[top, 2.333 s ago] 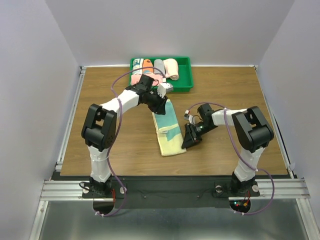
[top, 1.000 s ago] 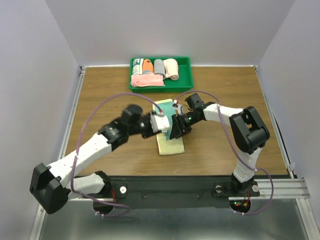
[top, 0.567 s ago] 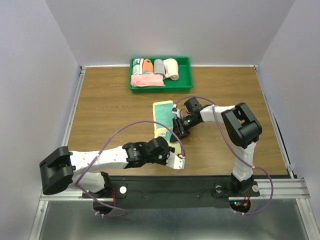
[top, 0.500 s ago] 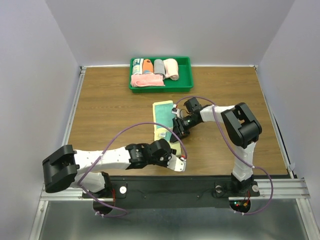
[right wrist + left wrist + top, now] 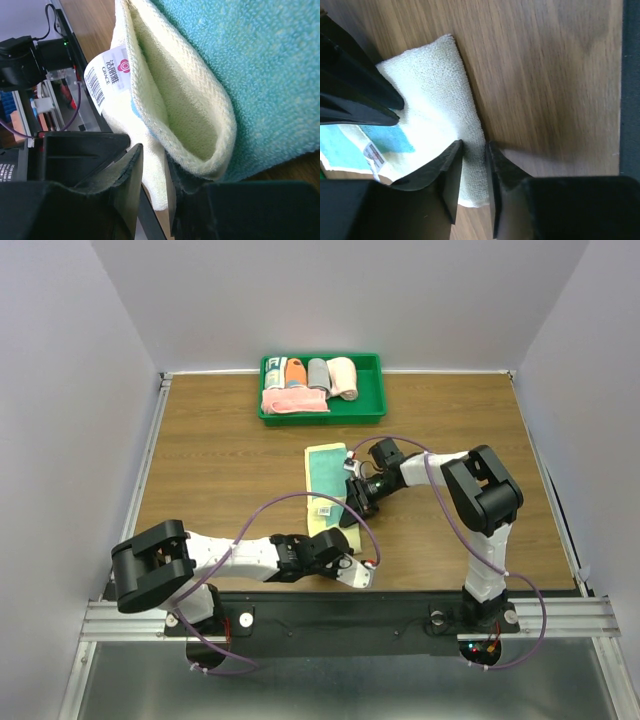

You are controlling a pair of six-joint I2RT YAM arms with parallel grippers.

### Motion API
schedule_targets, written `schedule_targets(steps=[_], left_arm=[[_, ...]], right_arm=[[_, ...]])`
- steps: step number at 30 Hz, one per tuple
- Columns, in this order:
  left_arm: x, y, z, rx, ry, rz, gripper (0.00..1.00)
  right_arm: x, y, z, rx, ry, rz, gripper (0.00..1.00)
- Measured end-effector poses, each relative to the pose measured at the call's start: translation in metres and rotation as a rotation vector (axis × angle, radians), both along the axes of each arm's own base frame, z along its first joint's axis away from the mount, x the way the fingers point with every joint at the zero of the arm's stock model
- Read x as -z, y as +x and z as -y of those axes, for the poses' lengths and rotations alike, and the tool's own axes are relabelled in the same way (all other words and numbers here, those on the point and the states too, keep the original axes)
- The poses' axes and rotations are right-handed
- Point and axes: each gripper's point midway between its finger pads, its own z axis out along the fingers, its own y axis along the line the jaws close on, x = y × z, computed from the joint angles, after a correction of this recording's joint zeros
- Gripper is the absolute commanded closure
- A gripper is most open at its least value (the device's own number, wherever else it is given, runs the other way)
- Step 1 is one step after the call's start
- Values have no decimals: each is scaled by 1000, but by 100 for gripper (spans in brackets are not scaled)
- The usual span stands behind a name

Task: Roll the towels
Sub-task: Fold the towel

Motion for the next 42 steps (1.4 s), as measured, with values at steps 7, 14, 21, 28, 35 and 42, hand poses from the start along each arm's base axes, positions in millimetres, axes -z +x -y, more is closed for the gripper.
schedule_targets(steps=[7, 14, 21, 28, 35, 42], left_arm=[[-1, 2, 1, -8, -7, 6, 100], [-12, -6, 3, -12, -42, -56, 100], [-43, 14, 14, -65, -131, -132, 100], [-62, 46, 12, -127, -192, -172, 100], [-56, 43, 11, -100, -175, -209, 100], [-53, 37, 9, -79, -162, -232, 100]], right_arm=[[2, -6, 2, -13, 18, -3, 71], [2, -14, 6, -21, 18, 3, 71], [2, -20, 9, -31, 11, 20, 71], [-2, -24, 9, -48, 7, 54, 67], [-27, 0, 6, -23, -35, 165, 62], [-73, 53, -10, 17, 8, 347, 63]])
